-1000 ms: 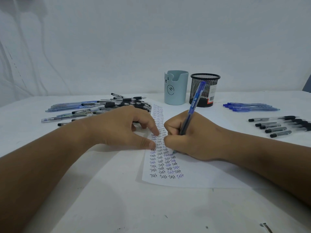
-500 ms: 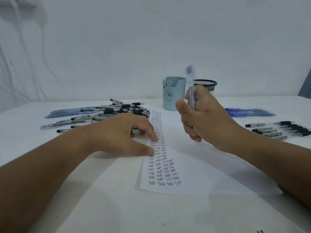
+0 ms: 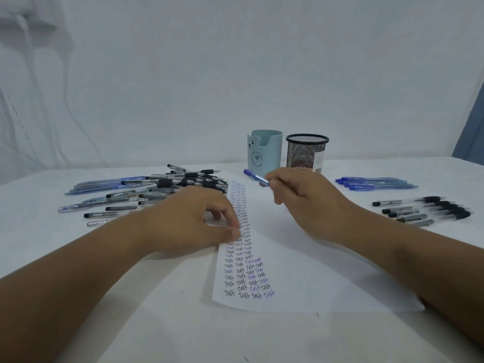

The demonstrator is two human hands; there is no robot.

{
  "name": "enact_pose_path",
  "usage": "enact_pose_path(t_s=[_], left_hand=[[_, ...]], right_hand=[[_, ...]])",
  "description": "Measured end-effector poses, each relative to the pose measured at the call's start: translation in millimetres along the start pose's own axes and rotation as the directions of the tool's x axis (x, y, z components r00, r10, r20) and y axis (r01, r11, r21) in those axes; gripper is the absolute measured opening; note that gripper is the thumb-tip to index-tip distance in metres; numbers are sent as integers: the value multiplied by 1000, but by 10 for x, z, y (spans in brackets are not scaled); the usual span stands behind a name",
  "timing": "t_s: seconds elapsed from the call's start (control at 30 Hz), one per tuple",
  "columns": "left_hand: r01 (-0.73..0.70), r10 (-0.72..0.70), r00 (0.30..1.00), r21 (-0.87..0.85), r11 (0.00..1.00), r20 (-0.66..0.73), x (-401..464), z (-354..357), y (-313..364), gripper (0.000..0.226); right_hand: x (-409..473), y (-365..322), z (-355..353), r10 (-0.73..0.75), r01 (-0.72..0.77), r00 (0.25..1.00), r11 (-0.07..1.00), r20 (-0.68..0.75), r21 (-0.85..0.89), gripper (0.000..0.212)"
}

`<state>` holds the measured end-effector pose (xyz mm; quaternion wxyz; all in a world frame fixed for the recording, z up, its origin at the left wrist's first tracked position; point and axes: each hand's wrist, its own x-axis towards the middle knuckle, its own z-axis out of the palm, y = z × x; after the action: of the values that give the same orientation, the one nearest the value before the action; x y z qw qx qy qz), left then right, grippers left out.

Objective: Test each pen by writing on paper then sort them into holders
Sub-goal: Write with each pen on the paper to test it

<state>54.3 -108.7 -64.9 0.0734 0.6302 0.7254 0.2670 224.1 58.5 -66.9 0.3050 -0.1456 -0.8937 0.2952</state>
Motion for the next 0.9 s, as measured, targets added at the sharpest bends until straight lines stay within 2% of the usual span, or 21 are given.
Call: enact_pose_path(t_s=[0.3,0.43,0.53,0.63,0.77,0.9], left_hand=[[-6,10,994,39,999,-107,-12,93,56,18],[-35,40,985,36,999,-169,-15,134,104,16],[-52,60,977,44,998,-206,13,161,131,12],[-31,42,979,57,998,-201,-9,161,144,10],[-7,15,981,40,999,-191,-22,153,163,8],[10,-4,982,33,999,-188,-21,160,172,6]], right_hand=[[48,89,-89,-3,5,1000,997,15,-82,22],[149,199,-266,14,14,995,961,97,-278,14],[233,367,-505,22,2,998,926,57,-379,17],[271,518,-805,118,-94,993,899,28,-428,25],[278,748,-1225,293,-232,956,779,10,-583,26],[213,943,-1442,447,-377,892,662,-61,-648,13]])
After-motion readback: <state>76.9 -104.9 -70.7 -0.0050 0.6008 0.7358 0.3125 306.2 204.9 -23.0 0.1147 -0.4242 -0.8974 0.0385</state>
